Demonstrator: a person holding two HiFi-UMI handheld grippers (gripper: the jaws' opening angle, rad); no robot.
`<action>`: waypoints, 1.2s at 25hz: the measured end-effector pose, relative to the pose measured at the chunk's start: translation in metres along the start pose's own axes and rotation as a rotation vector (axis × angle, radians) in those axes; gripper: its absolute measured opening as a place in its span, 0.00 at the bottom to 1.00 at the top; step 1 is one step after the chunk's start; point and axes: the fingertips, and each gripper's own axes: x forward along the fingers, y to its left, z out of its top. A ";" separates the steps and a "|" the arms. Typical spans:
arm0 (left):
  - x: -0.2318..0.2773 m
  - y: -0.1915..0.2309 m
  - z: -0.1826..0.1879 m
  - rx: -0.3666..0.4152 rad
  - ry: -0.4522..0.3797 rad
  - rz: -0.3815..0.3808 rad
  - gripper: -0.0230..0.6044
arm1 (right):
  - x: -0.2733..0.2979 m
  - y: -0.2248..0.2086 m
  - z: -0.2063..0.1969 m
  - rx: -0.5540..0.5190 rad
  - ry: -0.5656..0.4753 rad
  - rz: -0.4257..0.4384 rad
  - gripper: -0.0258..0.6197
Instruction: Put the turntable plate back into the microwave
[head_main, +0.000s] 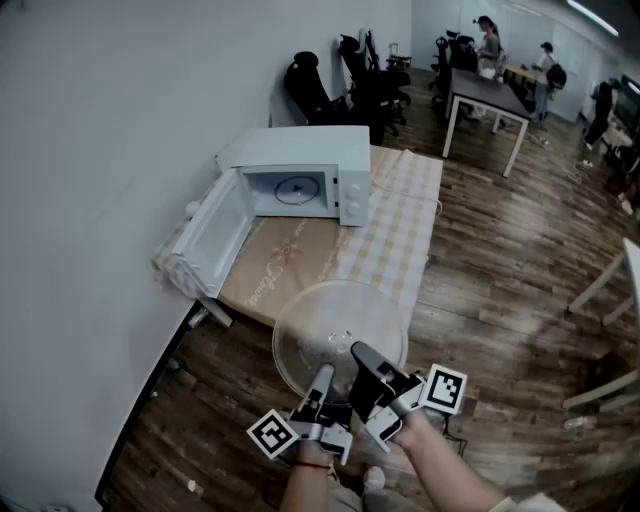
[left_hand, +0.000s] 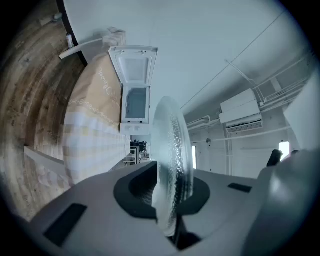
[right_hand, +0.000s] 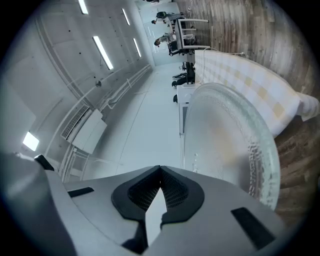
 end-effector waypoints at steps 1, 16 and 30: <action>0.001 0.000 0.001 -0.003 -0.004 0.000 0.08 | 0.001 0.001 0.000 -0.002 0.004 -0.001 0.09; -0.001 0.003 0.002 -0.008 -0.016 0.007 0.08 | 0.003 -0.004 0.000 0.006 0.009 -0.021 0.09; -0.003 0.008 0.031 -0.045 -0.016 0.006 0.08 | 0.033 -0.011 -0.007 0.038 -0.007 -0.043 0.09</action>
